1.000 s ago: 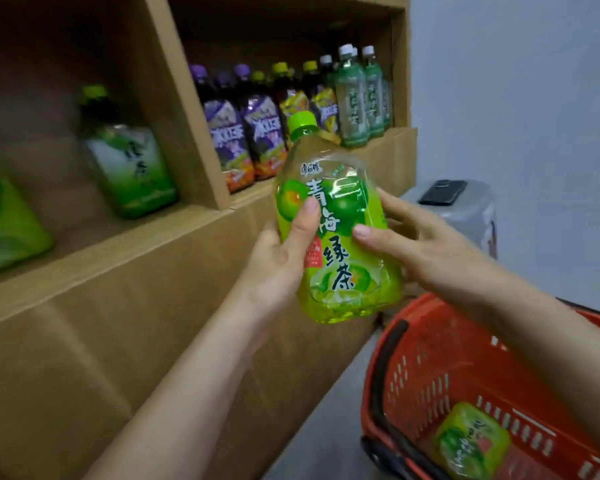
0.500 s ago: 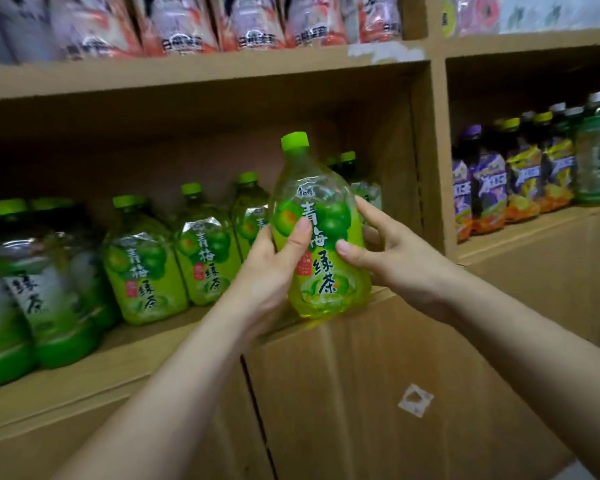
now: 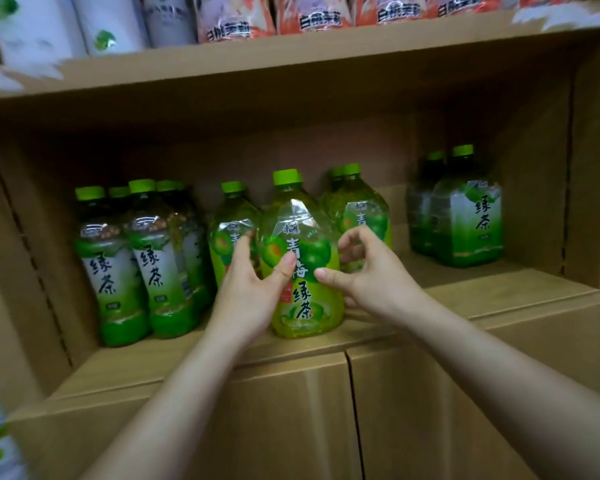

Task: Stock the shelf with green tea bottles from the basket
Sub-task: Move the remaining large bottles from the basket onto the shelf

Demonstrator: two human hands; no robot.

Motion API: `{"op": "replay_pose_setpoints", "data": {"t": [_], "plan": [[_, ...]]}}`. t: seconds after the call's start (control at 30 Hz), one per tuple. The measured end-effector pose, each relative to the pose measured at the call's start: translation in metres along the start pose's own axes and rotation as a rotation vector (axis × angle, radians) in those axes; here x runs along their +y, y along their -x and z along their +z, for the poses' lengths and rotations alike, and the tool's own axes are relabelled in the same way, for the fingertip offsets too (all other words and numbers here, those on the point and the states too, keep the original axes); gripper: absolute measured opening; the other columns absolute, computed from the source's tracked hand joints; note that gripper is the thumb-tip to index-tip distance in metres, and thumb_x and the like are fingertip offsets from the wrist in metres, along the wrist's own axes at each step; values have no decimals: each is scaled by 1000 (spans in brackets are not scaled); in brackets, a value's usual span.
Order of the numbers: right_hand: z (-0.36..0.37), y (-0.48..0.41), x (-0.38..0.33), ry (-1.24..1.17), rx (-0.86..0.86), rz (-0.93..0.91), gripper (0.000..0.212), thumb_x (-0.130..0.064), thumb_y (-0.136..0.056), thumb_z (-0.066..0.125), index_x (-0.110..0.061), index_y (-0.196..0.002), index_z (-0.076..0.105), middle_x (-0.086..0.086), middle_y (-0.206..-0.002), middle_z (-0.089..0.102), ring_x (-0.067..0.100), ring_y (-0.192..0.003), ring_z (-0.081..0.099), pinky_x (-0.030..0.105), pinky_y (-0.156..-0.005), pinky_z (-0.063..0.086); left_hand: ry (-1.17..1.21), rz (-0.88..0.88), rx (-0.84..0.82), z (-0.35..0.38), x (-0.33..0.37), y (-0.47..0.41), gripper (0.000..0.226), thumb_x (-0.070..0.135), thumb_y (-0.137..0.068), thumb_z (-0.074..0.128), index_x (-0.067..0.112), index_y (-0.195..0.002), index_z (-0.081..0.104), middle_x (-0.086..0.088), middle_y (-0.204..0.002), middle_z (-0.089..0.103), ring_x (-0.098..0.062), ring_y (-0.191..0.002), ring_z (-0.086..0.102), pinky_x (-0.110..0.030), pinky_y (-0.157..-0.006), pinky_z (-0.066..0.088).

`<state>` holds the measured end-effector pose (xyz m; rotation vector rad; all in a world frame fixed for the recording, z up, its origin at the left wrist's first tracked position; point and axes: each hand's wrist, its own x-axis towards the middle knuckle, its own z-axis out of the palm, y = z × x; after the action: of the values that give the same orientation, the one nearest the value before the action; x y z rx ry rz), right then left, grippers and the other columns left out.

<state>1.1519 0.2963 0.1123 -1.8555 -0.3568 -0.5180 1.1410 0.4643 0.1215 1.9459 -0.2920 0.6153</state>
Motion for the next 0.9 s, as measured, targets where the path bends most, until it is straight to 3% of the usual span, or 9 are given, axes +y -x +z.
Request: {"op": "replay_pose_setpoints", "data": {"t": [0.1,0.2,0.3,0.4,0.53,0.67,0.77,0.83,0.9], "plan": [[30,-8,-2,-57,-19,-33,41,-27,-70,83,-21,-88,47,1,-92,63,25,-89,66,51,-75,57,-57,22,97,-23,-14,-3,45,49,-81,66,36,-120,49,12,-110,64,-15,-107,61,-45,-97,49],[52,-13,-4,-76,-27,-44,43,-33,-67,84,-21,-86,48,5,-91,64,30,-90,66,52,-72,57,-87,-24,112,-35,-24,-6,81,66,-63,68,30,-130,43,3,-122,61,-20,-112,60,-48,-95,50],[66,-16,-4,-71,-24,-66,41,-35,-67,84,-23,-85,49,2,-89,62,31,-90,64,50,-72,57,125,-140,67,-39,-30,-7,74,45,-61,83,30,-123,44,2,-115,66,-21,-105,65,-48,-91,53],[72,-20,-5,-40,-34,-79,40,-33,-71,82,-22,-88,48,1,-91,60,26,-90,61,42,-71,55,261,-199,51,-40,-35,-11,73,34,-58,83,24,-119,45,-4,-114,67,-26,-102,67,-51,-88,53],[72,-21,-8,-8,-81,-53,43,-27,-78,78,-20,-106,46,3,-108,61,23,-104,60,46,-87,53,237,-149,98,-39,-38,-13,52,15,-76,78,16,-119,48,-7,-110,68,-26,-99,67,-51,-88,54],[71,-11,-13,177,-140,-83,72,-31,-82,72,-26,-140,30,6,-124,58,25,-115,56,39,-98,45,239,-116,107,-43,-43,-15,32,10,-77,76,20,-101,58,-7,-101,72,-26,-92,70,-50,-86,55],[72,-2,-16,350,-133,-136,87,-34,-83,70,-26,-149,13,11,-118,64,32,-112,59,40,-93,48,174,-70,174,-41,-45,-12,48,19,-70,82,21,-112,58,-3,-105,72,-22,-95,69,-48,-90,54],[74,4,-18,495,-86,-188,90,-35,-86,67,-26,-150,5,13,-106,67,35,-101,62,38,-80,48,-13,11,236,-37,-42,-7,77,30,-69,81,25,-135,43,-1,-122,65,-20,-110,63,-40,-102,45],[76,10,-21,592,-20,-271,93,-34,-88,64,-35,-149,-6,12,-102,66,35,-94,63,38,-73,46,-260,152,320,-32,-34,1,89,22,-75,78,27,-147,26,-4,-141,48,-22,-128,47,-28,-106,33]]}}
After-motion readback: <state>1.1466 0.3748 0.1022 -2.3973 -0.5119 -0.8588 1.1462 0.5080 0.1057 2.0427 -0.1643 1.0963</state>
